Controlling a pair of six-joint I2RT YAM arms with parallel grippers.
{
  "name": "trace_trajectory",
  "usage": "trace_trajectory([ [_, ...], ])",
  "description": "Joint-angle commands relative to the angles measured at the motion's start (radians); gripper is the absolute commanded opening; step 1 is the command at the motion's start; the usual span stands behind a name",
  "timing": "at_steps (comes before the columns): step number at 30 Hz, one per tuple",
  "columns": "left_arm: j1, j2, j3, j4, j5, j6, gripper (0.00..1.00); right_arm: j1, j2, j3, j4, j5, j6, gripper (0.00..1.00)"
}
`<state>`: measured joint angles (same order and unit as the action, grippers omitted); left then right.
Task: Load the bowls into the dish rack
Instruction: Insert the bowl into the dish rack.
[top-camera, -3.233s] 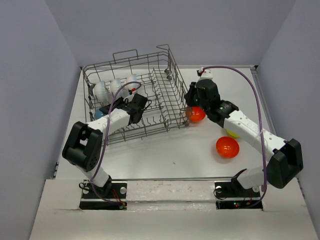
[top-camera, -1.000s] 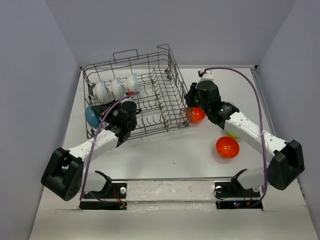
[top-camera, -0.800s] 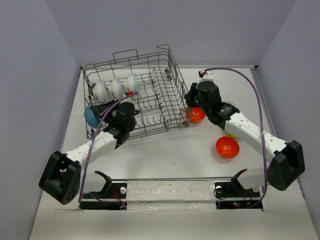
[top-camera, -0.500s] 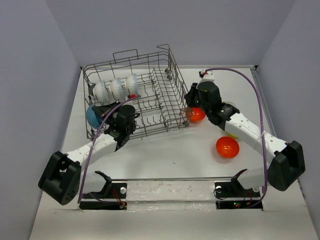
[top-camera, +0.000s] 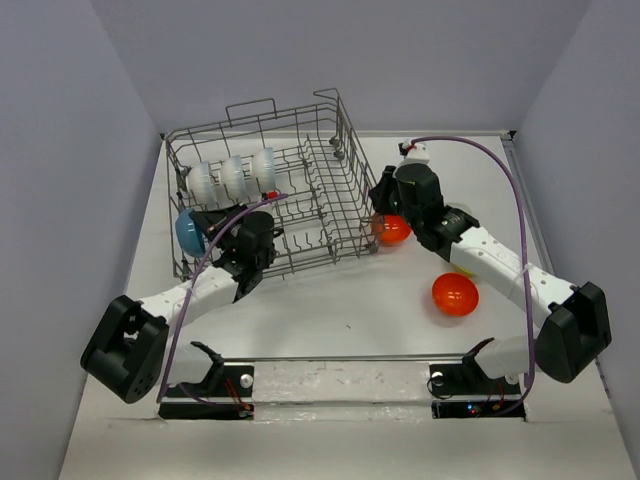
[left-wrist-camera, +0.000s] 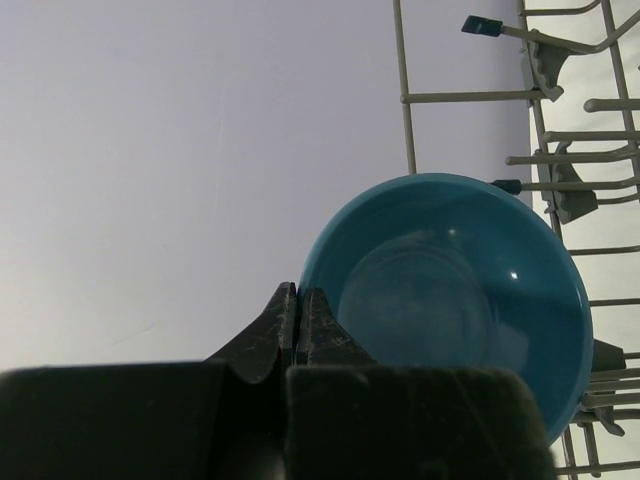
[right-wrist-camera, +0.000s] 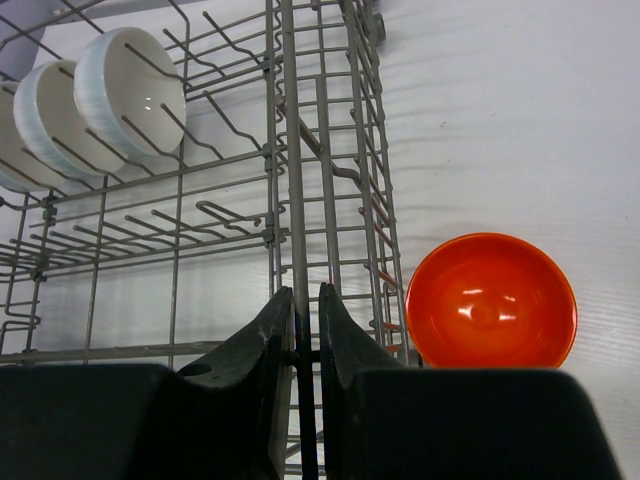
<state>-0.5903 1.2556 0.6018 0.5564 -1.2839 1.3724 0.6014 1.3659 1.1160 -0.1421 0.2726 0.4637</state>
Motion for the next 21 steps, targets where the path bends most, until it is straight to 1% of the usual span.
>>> trace_trajectory([
  [1, -0.009, 0.022, -0.007, 0.017, -0.012, 0.017, 0.0, -0.012, 0.027, -0.068, -0.102, 0.011, 0.081, 0.01],
  [21, -0.013, 0.099, 0.004, 0.017, -0.019, 0.005, 0.0, -0.012, 0.03, -0.079, -0.093, 0.01, 0.078, 0.01],
])
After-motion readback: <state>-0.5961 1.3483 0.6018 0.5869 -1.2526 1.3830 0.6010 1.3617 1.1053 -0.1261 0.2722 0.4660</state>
